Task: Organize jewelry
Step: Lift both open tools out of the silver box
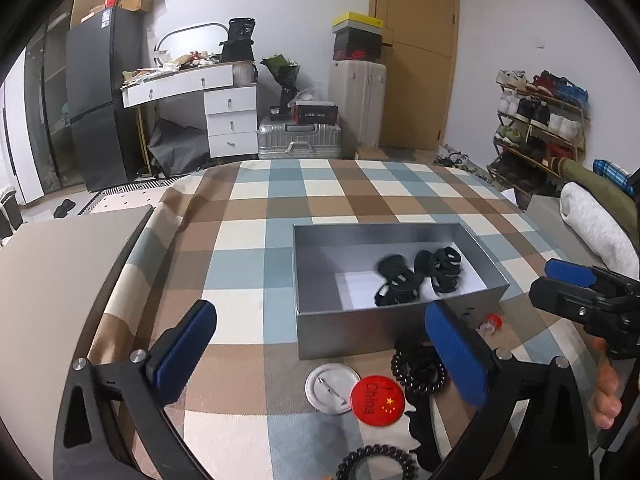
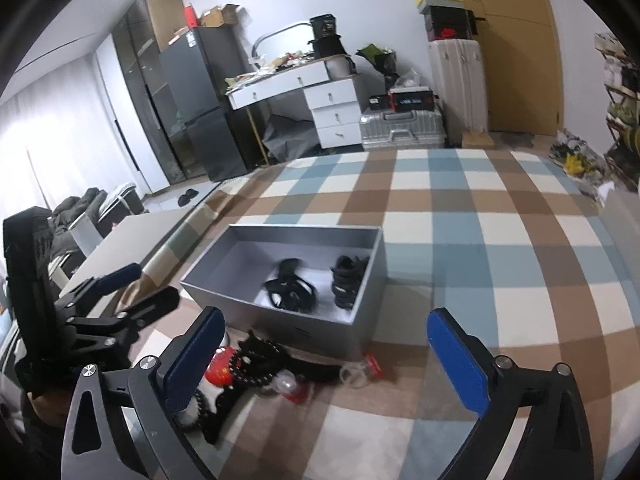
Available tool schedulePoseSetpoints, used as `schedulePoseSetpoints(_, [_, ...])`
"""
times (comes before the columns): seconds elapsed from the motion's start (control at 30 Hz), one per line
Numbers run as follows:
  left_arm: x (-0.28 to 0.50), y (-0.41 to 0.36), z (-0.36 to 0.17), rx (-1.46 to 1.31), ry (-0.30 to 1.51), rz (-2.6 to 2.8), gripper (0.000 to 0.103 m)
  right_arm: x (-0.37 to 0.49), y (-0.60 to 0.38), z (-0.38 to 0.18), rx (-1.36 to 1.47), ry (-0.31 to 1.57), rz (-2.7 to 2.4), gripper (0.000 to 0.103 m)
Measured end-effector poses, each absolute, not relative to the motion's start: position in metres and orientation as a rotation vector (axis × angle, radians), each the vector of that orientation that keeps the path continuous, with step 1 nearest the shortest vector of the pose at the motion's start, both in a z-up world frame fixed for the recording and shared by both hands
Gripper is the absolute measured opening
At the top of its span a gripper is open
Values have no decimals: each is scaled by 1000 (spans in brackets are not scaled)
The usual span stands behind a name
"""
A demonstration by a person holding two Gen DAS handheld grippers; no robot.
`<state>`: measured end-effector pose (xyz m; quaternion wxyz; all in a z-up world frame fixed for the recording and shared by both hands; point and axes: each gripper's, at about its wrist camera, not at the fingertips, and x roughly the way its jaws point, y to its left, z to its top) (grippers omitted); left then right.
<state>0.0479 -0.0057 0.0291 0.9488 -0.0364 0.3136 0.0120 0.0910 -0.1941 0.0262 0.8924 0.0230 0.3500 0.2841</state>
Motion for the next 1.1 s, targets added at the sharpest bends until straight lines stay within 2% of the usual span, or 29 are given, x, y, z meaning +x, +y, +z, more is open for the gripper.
schedulePoseSetpoints(0.4, [51, -6, 12, -51, 689, 29, 102, 101, -198, 2, -61, 832, 525, 100])
schedulePoseSetpoints(0.57, [50, -8, 8, -54, 705, 24, 102, 105, -200, -9, -60, 888, 522, 92])
schedulePoseSetpoints(0.63, [49, -9, 7, -45, 707, 24, 102, 104, -197, -14, -79, 904, 522, 81])
schedulePoseSetpoints(0.83, [49, -10, 5, -40, 716, 21, 102, 104, -192, -25, -99, 938, 528, 65])
schedulePoseSetpoints(1.1, [50, -13, 2, -39, 729, 13, 102, 108, -192, -31, -100, 959, 525, 58])
